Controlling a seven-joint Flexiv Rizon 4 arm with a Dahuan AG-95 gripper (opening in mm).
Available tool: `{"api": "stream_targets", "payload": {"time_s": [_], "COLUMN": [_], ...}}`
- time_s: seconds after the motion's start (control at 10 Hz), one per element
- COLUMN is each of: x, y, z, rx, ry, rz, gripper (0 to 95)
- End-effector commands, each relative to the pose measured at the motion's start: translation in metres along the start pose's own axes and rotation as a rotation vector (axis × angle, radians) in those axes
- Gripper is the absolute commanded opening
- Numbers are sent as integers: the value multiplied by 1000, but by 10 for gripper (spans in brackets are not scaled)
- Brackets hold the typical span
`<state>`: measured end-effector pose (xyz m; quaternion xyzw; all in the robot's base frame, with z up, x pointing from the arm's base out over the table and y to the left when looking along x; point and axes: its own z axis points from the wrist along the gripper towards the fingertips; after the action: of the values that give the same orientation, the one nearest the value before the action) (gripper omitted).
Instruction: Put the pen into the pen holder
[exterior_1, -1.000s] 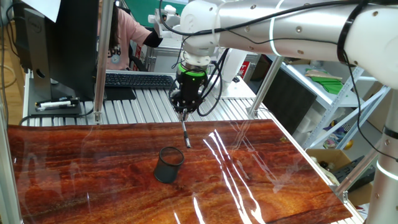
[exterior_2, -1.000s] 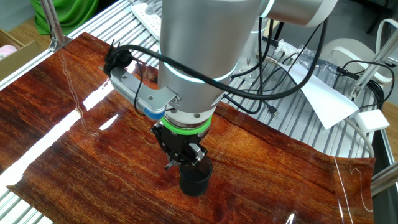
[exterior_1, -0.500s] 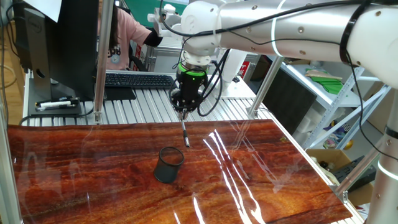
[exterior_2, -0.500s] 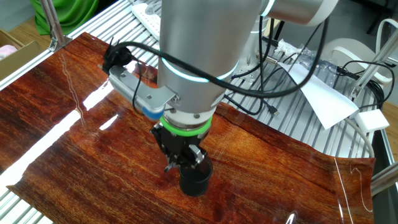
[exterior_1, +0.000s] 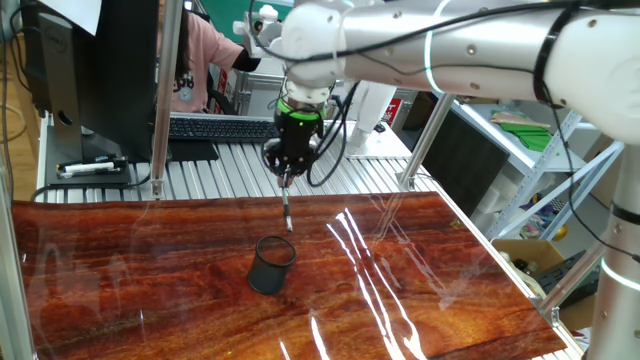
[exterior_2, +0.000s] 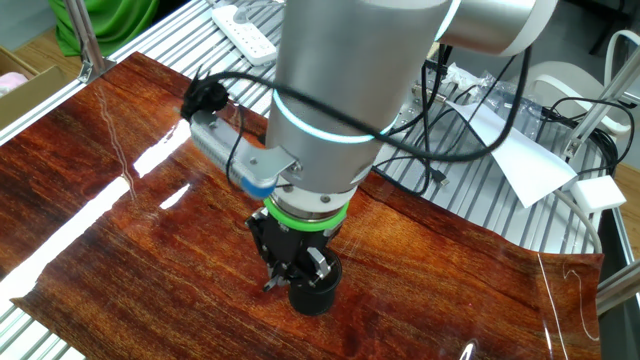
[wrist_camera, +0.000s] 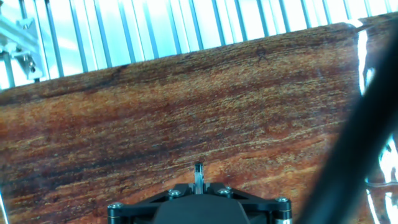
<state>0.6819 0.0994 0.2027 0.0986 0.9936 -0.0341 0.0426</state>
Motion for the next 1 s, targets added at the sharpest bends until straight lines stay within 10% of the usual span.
{"api": "stream_targets", "payload": {"time_s": [0.1,1.0], "x": [-7,-22], "y": [2,12], "z": [3,14], "rx": [4,15], "ry": [5,-38], "rz": [-1,30], "gripper": [0,0]}}
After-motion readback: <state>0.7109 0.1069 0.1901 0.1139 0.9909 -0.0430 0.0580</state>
